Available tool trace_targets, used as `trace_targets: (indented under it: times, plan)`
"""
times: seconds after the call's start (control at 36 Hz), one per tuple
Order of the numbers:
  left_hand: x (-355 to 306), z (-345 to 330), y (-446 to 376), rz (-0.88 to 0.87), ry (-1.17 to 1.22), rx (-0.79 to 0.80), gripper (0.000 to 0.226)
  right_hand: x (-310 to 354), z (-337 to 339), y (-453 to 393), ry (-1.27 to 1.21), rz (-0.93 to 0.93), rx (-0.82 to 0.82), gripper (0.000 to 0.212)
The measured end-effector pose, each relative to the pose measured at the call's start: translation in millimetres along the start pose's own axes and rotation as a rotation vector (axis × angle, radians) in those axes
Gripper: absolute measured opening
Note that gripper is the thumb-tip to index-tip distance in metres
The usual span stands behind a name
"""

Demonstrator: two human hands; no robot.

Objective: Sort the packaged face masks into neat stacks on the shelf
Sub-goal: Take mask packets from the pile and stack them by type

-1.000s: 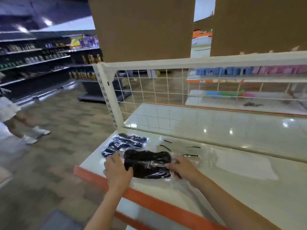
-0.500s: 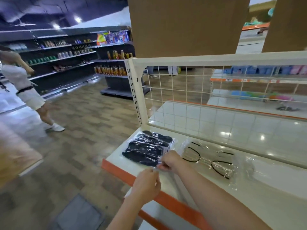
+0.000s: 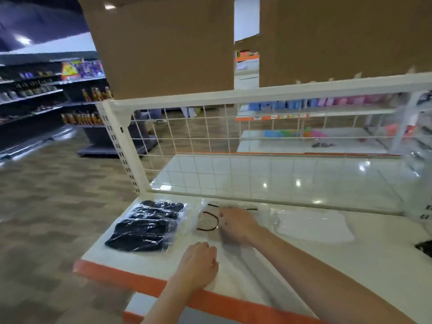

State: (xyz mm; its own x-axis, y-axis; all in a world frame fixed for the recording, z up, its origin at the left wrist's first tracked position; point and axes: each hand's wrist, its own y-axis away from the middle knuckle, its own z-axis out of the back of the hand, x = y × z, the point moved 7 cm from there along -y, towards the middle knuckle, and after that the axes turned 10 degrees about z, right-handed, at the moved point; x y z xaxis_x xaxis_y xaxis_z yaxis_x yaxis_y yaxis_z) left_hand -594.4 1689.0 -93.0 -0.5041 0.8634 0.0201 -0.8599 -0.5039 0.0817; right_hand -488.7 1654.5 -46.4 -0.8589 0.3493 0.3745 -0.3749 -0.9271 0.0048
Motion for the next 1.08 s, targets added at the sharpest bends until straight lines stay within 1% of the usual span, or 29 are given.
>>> trace_targets:
  times: [0.11, 0.17, 0.28, 0.36, 0.47, 0.56, 0.64, 0.69, 0.75, 0.81, 0.89, 0.94, 1.0, 1.06, 1.08]
  plan:
    - [-57, 1, -11, -0.099, -0.018, 0.019, 0.031, -57, 24, 45, 0.12, -0.074, -0.01, 0.039]
    - [-88, 2, -14, -0.147, -0.002, 0.018, 0.03, -90, 35, 73, 0.14, -0.132, -0.041, 0.036]
    - [-154, 7, -15, -0.271, 0.007, -0.029, 0.028, -163, 47, 137, 0.2, -0.285, -0.078, 0.037]
    - [-195, 10, -16, -0.323, 0.052, -0.056, 0.026, -219, 55, 193, 0.173, -0.454, -0.129, 0.034]
    - [-238, 6, -16, -0.31, 0.212, -0.004, 0.015, -273, 70, 260, 0.184, -0.651, -0.212, 0.038]
    - [-265, 5, -12, -0.273, 0.332, 0.046, 0.022, -302, 72, 299, 0.157, -0.764, -0.218, 0.045]
    - [-292, 8, -6, -0.292, 0.408, 0.078, 0.017, -322, 64, 324, 0.108, -0.82, -0.151, 0.056]
    - [-305, 9, -2, -0.284, 0.459, 0.086, 0.016, -328, 62, 330, 0.118, -0.803, -0.142, 0.057]
    - [-319, 7, 0, -0.254, 0.533, 0.125, 0.015, -328, 65, 331, 0.161, -0.761, -0.165, 0.047]
    - [-329, 4, 0, -0.212, 0.626, 0.17, 0.015, -328, 67, 329, 0.242, -0.72, -0.153, 0.036]
    - [-343, -1, -1, -0.124, 0.779, 0.239, 0.014, -329, 69, 328, 0.331, -0.671, -0.09, 0.032]
    - [-353, -6, 0, -0.03, 0.929, 0.299, 0.014, -327, 73, 326, 0.334, -0.629, -0.113, 0.027]
    - [-360, -11, 1, 0.144, 1.193, 0.387, 0.019, -320, 80, 325, 0.276, -0.557, -0.24, 0.022]
    - [-367, -21, 4, 0.383, 1.56, 0.575, 0.04, -306, 87, 323, 0.118, -0.427, -0.375, 0.021]
    - [-371, -26, 5, 0.462, 1.709, 0.682, 0.051, -298, 89, 321, -0.016, -0.348, -0.41, 0.022]
